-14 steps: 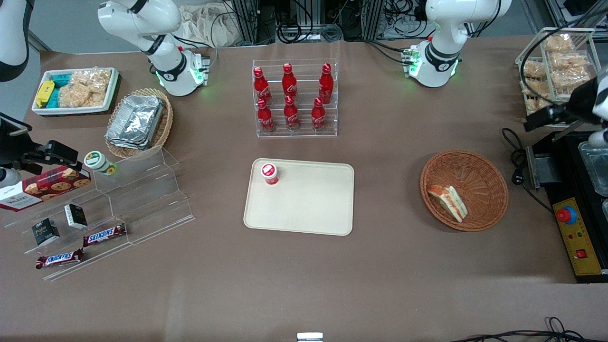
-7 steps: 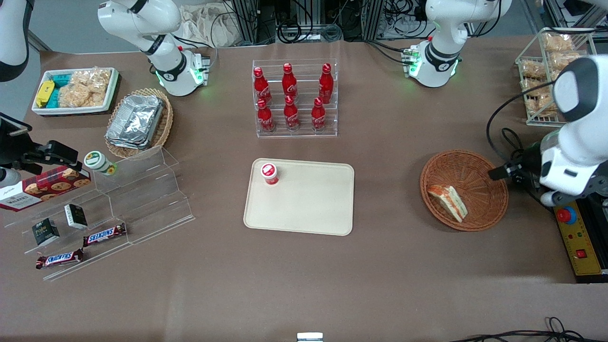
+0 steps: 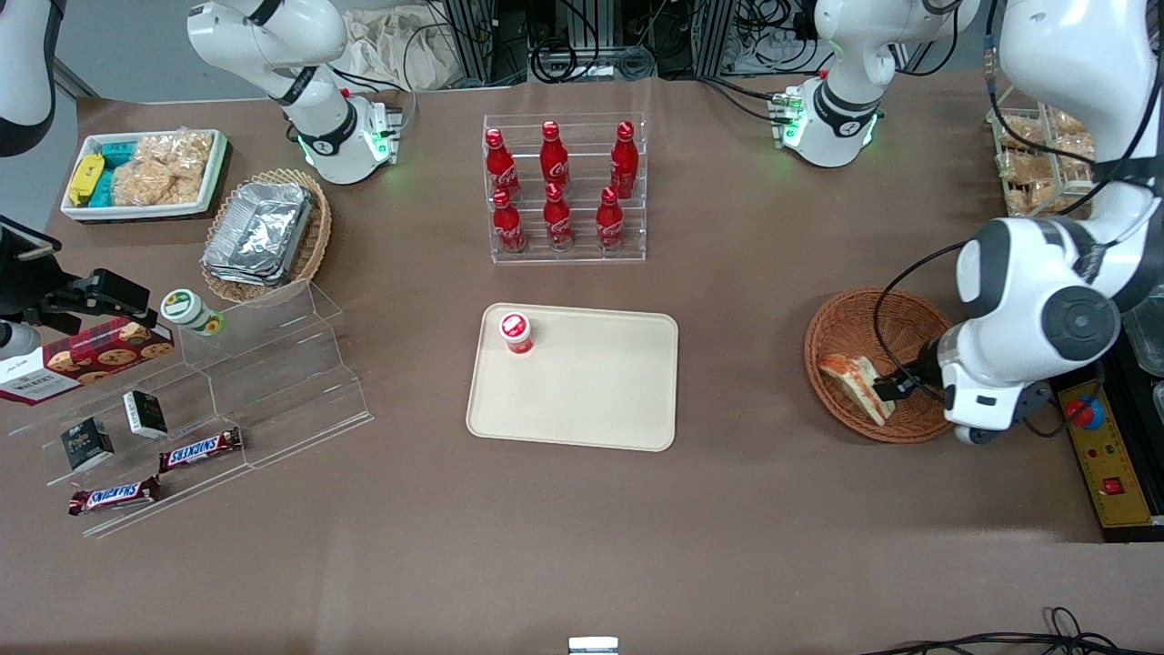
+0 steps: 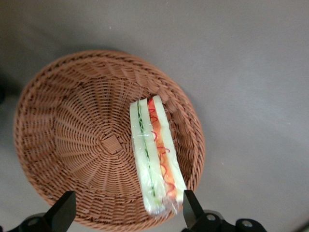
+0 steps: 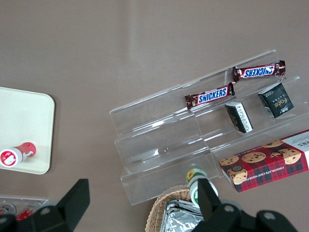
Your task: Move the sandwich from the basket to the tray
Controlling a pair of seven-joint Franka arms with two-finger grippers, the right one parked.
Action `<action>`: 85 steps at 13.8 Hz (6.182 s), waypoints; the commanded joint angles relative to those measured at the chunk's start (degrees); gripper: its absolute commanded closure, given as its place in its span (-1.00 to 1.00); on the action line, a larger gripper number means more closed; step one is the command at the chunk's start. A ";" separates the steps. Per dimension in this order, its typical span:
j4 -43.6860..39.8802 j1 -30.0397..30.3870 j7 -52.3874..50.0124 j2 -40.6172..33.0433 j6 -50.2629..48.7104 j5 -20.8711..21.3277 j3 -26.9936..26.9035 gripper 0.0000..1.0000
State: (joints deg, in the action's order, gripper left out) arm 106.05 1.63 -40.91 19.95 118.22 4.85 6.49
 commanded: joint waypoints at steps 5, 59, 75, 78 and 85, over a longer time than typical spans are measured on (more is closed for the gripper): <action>1.88 -0.40 -14.37 7.02 5.71 10.96 4.23 -1.00; -24.05 -12.62 -29.14 29.80 -0.09 25.74 30.51 -1.00; -23.87 1.17 -34.18 1.59 -15.38 16.26 31.04 -1.00; -23.44 6.61 -24.00 -0.52 -18.27 13.27 31.21 -1.00; -16.68 -0.82 10.79 -13.24 -20.31 -0.86 6.31 -1.00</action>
State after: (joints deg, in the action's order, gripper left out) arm 83.39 5.26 -39.26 13.90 98.10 8.47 22.22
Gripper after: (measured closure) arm 0.000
